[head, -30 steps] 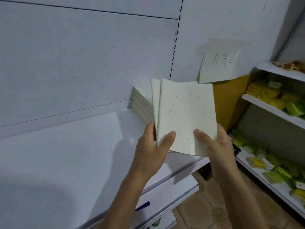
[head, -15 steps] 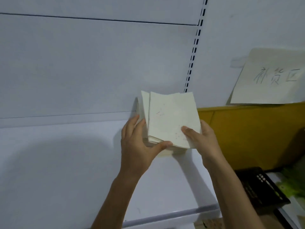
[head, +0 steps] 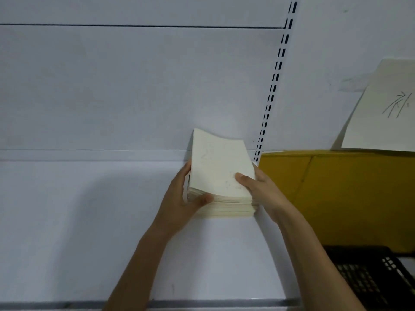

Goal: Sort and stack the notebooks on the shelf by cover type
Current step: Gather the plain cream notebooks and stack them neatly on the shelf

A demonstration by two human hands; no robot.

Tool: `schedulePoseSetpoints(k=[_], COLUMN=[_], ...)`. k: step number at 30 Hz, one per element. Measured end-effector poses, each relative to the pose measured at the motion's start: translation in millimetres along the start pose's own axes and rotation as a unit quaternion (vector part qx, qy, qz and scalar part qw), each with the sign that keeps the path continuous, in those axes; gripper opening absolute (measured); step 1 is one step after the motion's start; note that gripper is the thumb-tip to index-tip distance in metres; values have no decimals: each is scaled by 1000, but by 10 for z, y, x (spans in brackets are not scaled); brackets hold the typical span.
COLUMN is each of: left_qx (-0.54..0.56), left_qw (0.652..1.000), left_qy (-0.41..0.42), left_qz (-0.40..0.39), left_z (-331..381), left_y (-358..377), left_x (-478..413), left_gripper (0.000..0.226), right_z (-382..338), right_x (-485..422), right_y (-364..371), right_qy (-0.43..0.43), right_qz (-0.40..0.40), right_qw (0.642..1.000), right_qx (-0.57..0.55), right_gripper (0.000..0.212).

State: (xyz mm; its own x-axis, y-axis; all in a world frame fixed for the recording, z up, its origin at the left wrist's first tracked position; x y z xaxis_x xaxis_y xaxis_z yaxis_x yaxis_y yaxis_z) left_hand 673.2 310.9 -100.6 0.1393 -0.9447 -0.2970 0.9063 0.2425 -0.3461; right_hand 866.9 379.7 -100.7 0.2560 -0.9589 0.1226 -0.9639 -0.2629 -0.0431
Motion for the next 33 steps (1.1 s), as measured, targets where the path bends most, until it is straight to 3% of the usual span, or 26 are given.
schedulePoseSetpoints(k=[3,6,10,14,20,24,27,29,33], left_qx=[-20,-63,-57,-27,-12,-32,-87,-101,-107], left_qw=[1000,996,997,999,1000,999,995,994,994], left_qy=[6,59,53,41,21,23,41,41,28], left_qz=[-4,-17,-15,-4,-19,-14,-5,-7,-13], left_z=[-33,-7,-49,-65,-83,-85,-62,-65,-94], left_y=[-14,-3,28,67,76,56,28,16,16], left_x=[-38,-49,-15,14,19,19,-13,-29,-36], left_gripper=[97,84,76,72,74,79,90,89,92], right_z=[-7,30,50,86,44,92,133,147,120], right_x=[-44,-58,-20,140,134,180,280,285,255], right_y=[4,10,21,55,122,71,38,37,23], right_qy=[-2,-7,-54,-140,-180,-152,-190,-231,-239], right_qz=[-2,-3,96,152,145,129,141,128,102], right_qw=[1000,1000,994,977,973,978,952,925,915], right_qx=[-6,-21,-21,-43,24,65,196,274,309], right_gripper=[33,37,62,47,58,71,97,100,106])
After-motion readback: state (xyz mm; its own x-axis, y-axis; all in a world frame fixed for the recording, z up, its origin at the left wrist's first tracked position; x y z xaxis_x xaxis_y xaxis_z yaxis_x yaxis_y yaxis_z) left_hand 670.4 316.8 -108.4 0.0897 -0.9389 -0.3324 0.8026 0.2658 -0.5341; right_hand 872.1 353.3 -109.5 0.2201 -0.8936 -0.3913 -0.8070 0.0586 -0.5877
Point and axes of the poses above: each hand's wrist, its own x-axis away from the middle knuckle, its own y-axis out of the palm, z = x × y, the point moved 3 cm from there along -x, towards the middle knuckle, and after that the axes turned 1 degree about z, right-handed, at the moved point
